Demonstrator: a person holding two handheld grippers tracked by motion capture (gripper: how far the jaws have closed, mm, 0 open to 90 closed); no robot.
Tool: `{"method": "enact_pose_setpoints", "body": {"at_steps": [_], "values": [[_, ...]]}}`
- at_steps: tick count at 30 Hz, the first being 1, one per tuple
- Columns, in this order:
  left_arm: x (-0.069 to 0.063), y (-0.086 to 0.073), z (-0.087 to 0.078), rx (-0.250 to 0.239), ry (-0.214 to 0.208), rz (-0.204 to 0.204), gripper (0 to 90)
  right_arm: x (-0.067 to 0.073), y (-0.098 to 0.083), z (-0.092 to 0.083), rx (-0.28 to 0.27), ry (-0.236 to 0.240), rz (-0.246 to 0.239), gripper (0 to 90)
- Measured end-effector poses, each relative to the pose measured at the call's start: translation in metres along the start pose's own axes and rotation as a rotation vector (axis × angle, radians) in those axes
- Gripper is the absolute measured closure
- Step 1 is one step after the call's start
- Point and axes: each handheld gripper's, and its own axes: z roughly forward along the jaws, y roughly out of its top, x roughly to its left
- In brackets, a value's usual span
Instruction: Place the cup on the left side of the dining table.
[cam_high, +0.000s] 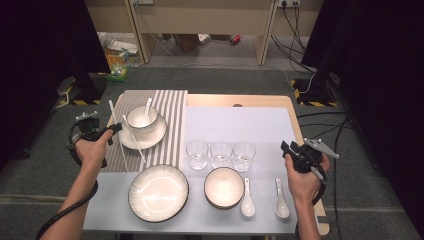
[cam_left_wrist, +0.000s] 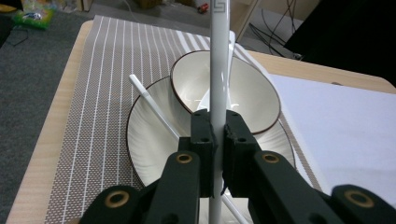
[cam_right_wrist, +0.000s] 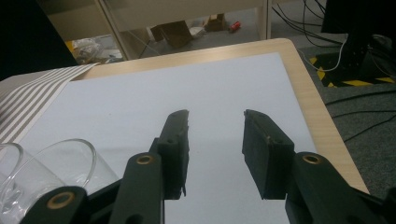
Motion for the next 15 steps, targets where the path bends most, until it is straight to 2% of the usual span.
{"method": "enact_pose_setpoints", "body": {"at_steps": [4, 8, 10, 12, 15], "values": [[0.001, 0.001, 0.01, 0.012, 0.025, -0.013, 83.6, 0.0, -0.001, 0.0, 0.0, 0.002, -0.005, 61.3], [0.006, 0.0, 0.028, 0.033, 0.058, -0.067, 83.6, 0.0, -0.001, 0.0, 0.002, 0.002, -0.006, 61.5], [0.007, 0.0, 0.03, 0.037, 0.066, -0.073, 83.6, 0.0, -0.001, 0.0, 0.002, 0.002, -0.004, 61.5], [0.011, -0.001, 0.041, 0.053, 0.1, -0.109, 83.5, 0.0, -0.001, 0.001, 0.003, 0.003, -0.004, 61.6], [0.013, -0.002, 0.049, 0.067, 0.123, -0.123, 83.5, -0.001, -0.002, 0.002, 0.007, 0.002, -0.007, 61.8]]}}
